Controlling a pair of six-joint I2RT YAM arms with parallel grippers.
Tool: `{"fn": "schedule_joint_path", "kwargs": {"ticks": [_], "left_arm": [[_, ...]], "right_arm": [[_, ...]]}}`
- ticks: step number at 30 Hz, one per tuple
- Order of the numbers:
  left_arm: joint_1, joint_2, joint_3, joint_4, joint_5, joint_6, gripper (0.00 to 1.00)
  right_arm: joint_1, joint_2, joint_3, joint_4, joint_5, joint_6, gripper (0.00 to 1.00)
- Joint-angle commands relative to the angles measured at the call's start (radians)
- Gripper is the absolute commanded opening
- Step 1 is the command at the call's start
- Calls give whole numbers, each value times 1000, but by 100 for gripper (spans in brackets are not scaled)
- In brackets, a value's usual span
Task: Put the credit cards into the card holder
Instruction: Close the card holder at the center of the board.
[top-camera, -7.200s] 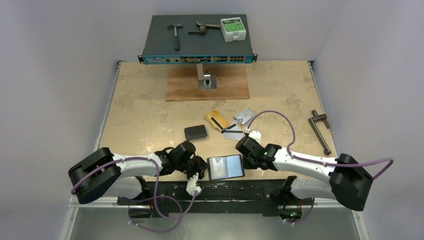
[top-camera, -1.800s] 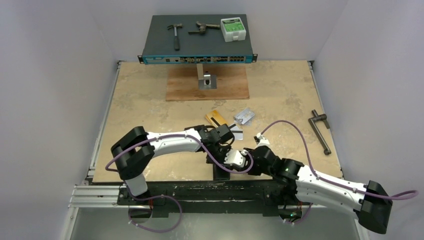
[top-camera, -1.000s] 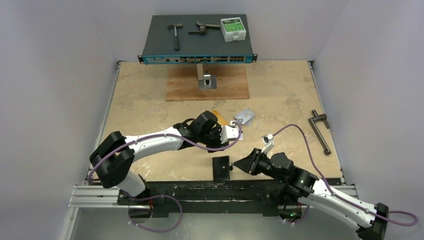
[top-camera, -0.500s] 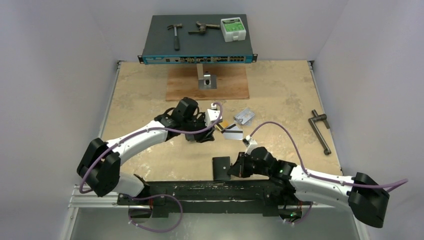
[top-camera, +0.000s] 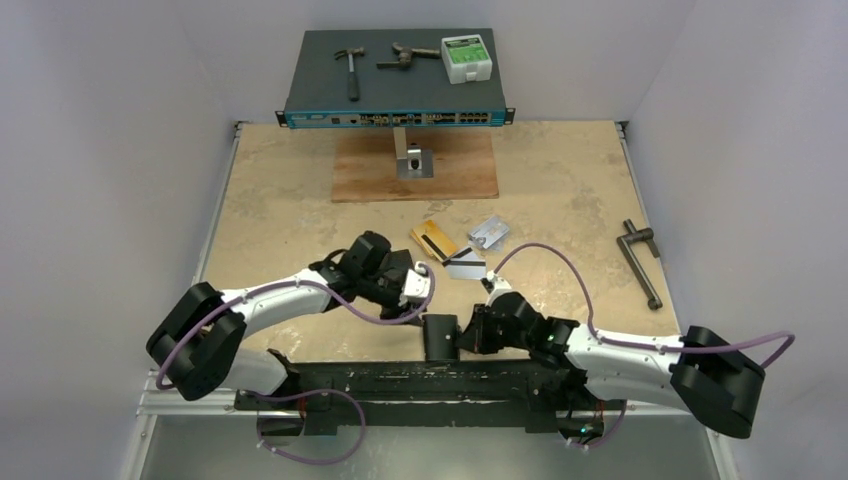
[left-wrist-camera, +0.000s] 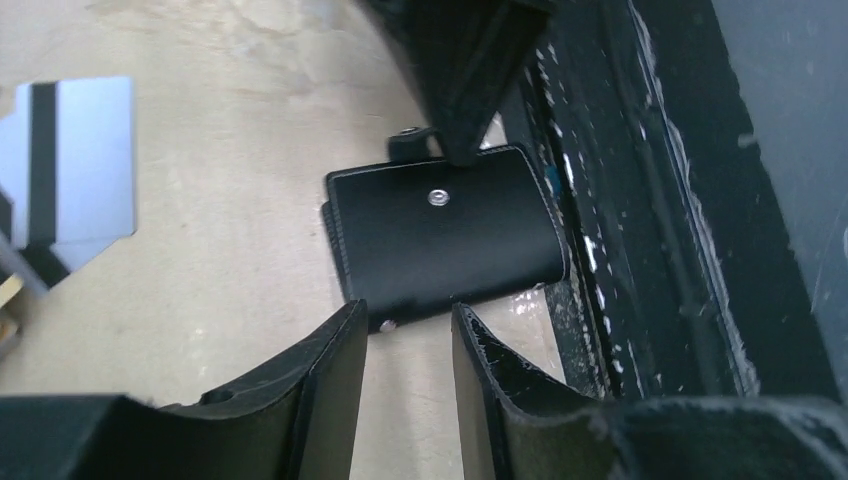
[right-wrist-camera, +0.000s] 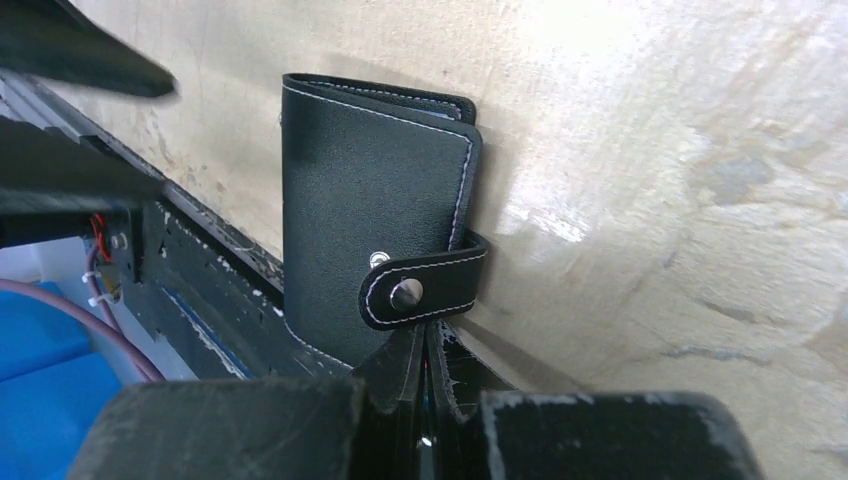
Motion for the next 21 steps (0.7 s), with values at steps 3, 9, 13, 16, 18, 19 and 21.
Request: {"fn": "schedule_joint_path", "kwargs": {"ticks": [3, 9, 13, 16, 18, 19, 21], "left_arm": [[-106, -7, -81, 73, 19, 483, 36], [-181, 31, -110, 137, -34, 616, 36], [-217, 61, -117, 118, -65, 710, 36], [-233, 69, -128, 73, -108, 793, 36], [-237, 69, -136, 59, -130, 837, 36], [-237, 71, -134, 44, -136, 856, 36], [-238, 77, -130, 8, -148, 901, 36]], "right_arm": [[1, 56, 55, 15, -32, -1, 0], [2, -27, 96, -104, -12, 7, 14], [1, -104, 132, -210, 15, 28, 34], [0, -145, 189, -322, 44, 32, 44], [-1, -146, 254, -395, 60, 21, 51], [-3, -136, 279, -428, 68, 16, 52], [-5, -88, 329, -479, 82, 7, 54]]}}
